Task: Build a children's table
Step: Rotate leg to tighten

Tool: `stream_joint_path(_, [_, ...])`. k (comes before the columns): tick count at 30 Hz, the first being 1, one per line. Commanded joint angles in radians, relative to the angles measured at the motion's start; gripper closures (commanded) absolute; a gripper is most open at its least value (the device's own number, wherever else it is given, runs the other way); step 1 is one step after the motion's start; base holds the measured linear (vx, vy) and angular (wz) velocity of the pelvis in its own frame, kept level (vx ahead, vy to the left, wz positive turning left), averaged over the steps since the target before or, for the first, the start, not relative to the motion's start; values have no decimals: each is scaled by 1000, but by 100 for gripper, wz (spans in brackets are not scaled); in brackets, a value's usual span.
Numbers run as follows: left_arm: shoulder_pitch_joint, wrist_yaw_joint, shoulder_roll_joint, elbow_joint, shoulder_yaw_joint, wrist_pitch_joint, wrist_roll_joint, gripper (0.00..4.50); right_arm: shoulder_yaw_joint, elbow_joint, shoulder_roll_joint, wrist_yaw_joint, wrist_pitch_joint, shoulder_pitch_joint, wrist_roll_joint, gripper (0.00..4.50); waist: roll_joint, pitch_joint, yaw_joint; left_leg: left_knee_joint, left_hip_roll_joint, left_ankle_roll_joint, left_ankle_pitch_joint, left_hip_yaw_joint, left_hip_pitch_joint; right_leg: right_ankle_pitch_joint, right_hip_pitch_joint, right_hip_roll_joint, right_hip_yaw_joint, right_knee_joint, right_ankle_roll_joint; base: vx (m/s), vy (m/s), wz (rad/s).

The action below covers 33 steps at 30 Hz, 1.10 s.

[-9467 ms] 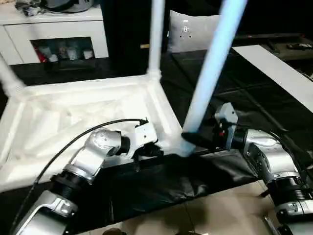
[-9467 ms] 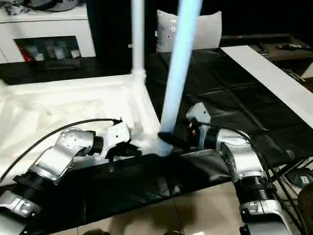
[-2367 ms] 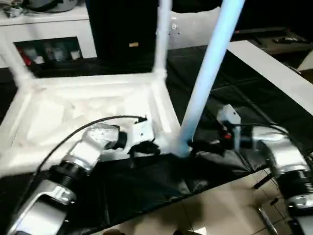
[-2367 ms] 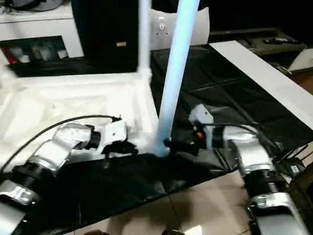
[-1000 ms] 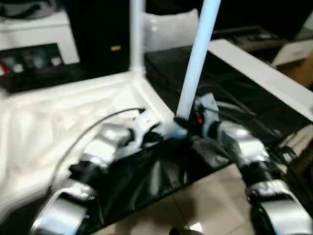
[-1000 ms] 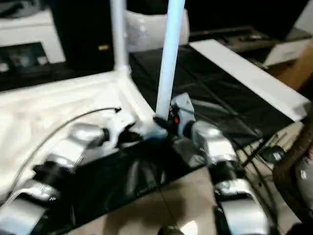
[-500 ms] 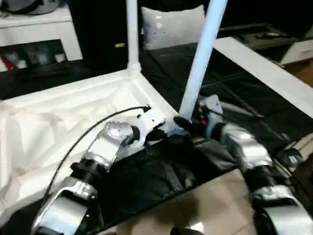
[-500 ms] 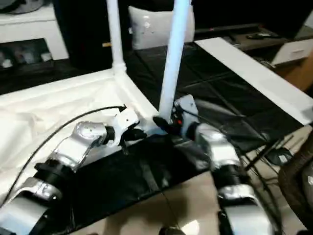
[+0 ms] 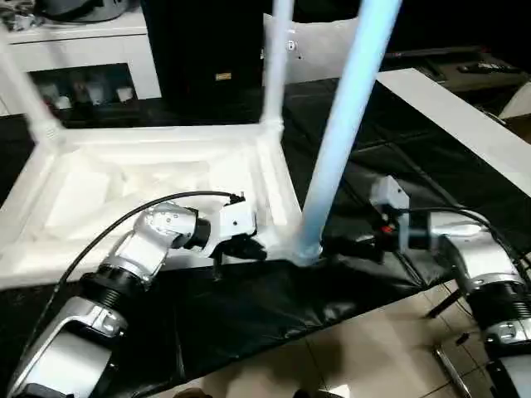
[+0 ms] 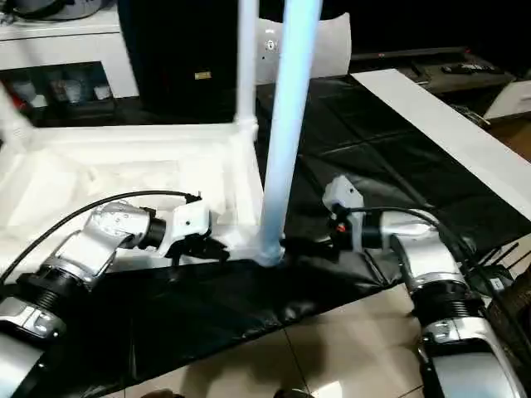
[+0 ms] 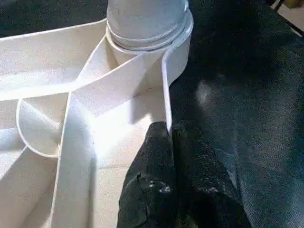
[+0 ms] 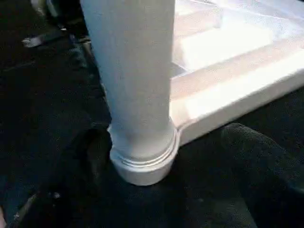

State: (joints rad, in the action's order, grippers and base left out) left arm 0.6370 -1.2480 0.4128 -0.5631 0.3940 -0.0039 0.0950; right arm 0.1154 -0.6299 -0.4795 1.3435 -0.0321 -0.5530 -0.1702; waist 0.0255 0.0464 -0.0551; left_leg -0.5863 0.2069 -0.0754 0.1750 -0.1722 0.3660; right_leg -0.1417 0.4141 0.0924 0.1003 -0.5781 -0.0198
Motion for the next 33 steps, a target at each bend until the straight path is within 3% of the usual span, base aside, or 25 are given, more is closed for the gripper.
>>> stream_joint_path(1, [6, -96, 6, -4, 81, -44, 35, 450, 27, 2, -12, 78, 14, -17, -14, 104, 3, -62, -2, 67, 28, 63, 285, -4, -9, -383, -55, 50, -44, 69, -182, 0, 0, 0])
stream_joint_path(12, [22, -151, -5, 12, 101, -60, 23, 450, 45, 13, 32, 142, -9, -17, -42, 189, -3, -66, -21, 69, 31, 46, 271, -4, -13, -333, -55, 50, -46, 62, -200, 0, 0, 0])
stream_joint_path(19, [24, -160, -4, -1, 98, -69, 31, 450, 65, 23, 38, 184, -44, -8, -53, 248, -1, -67, -28, 68, 30, 49, 249, -5, -12, -297, -58, 50, -46, 58, -209, 0, 0, 0])
stream_joint_path(26, [12, -113, -22, 10, 60, -31, -6, 450, 45, 80, 60, 164, -125, 12, -97, 256, 2, -65, -29, 68, 29, 40, 256, -4, -11, -344, -58, 51, -46, 61, -187, 0, 0, 0])
stream_joint_path(27, [11, -104, -27, 11, 54, -26, -8, 450, 44, 86, 61, 161, -131, 14, -97, 256, -4, -66, -29, 69, 29, 40, 258, -3, -12, -349, -57, 50, -45, 62, -185, 0, 0, 0])
stream_joint_path(29, [28, 30, -89, 20, -15, 123, -31, 450, 29, 80, 134, -71, -180, 1, -39, 256, -1, -64, -23, 70, 28, 29, 256, -4, -12, -351, -55, 48, -46, 62, -182, 0, 0, 0])
stream_joint_path(32, [28, 98, -126, 34, -47, 198, -47, 450, 5, 50, 187, -224, -195, -22, -11, 256, 0, -61, -8, 69, 19, 0, 291, 1, -16, -475, -51, 52, -40, 76, -139, 0, 0, 0])
stream_joint_path(33, [23, 126, -142, 47, -59, 235, -54, 450, -10, 28, 216, -312, -205, -38, 4, 257, 0, -61, 5, 70, 18, -5, 294, 5, -10, -498, -53, 53, -38, 78, -127, 0, 0, 0])
